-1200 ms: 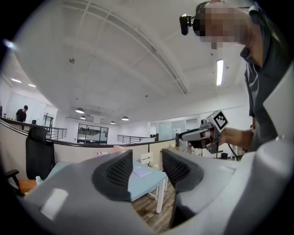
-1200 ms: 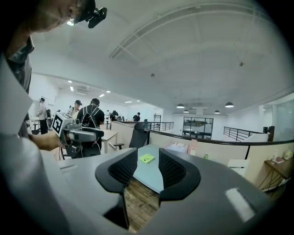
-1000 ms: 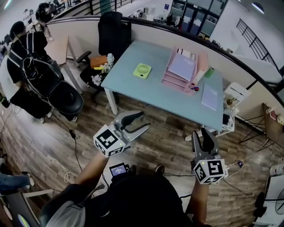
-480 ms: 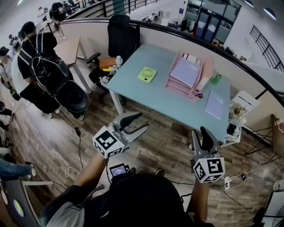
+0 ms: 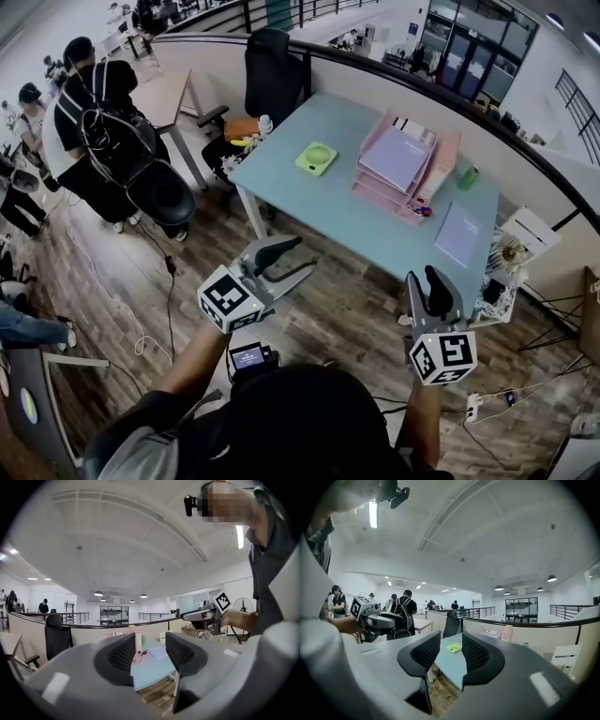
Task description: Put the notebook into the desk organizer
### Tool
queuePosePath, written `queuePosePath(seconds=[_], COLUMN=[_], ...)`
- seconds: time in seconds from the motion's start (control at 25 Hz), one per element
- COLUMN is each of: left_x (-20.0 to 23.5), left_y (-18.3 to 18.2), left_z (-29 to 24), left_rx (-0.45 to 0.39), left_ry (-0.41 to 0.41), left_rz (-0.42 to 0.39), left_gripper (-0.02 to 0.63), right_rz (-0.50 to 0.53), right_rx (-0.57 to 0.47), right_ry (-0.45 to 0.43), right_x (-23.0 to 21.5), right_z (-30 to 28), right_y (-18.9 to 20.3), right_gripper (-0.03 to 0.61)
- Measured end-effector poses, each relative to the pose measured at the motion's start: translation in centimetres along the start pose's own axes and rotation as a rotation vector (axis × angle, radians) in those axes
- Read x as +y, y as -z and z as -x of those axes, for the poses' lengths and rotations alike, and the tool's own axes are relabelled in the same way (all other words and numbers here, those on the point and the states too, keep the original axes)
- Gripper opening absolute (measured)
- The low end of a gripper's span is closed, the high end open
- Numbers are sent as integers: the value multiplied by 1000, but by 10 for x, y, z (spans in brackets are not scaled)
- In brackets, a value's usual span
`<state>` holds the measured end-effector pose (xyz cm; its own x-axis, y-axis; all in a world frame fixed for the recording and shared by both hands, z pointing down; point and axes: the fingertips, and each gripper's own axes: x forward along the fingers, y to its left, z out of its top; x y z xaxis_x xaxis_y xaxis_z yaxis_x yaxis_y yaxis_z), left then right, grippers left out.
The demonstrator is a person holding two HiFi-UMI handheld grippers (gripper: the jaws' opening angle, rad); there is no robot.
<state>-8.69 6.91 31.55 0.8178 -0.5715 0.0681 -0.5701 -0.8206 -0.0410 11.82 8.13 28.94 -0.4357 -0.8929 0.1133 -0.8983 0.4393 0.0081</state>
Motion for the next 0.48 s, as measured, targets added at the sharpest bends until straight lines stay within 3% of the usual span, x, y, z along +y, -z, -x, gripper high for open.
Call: queuePosePath(seconds=[0.48], left_x=[-29], left_y=[-4], left_z=[-39], left_rx=[27], left_ry=[-71], left_rz=[-18], left_gripper=[215], right_rz=[-15], right_rx=[-14], right_ry=[-77], right_x=[-50], right_z=[7], right_y=[6], right_gripper=[125])
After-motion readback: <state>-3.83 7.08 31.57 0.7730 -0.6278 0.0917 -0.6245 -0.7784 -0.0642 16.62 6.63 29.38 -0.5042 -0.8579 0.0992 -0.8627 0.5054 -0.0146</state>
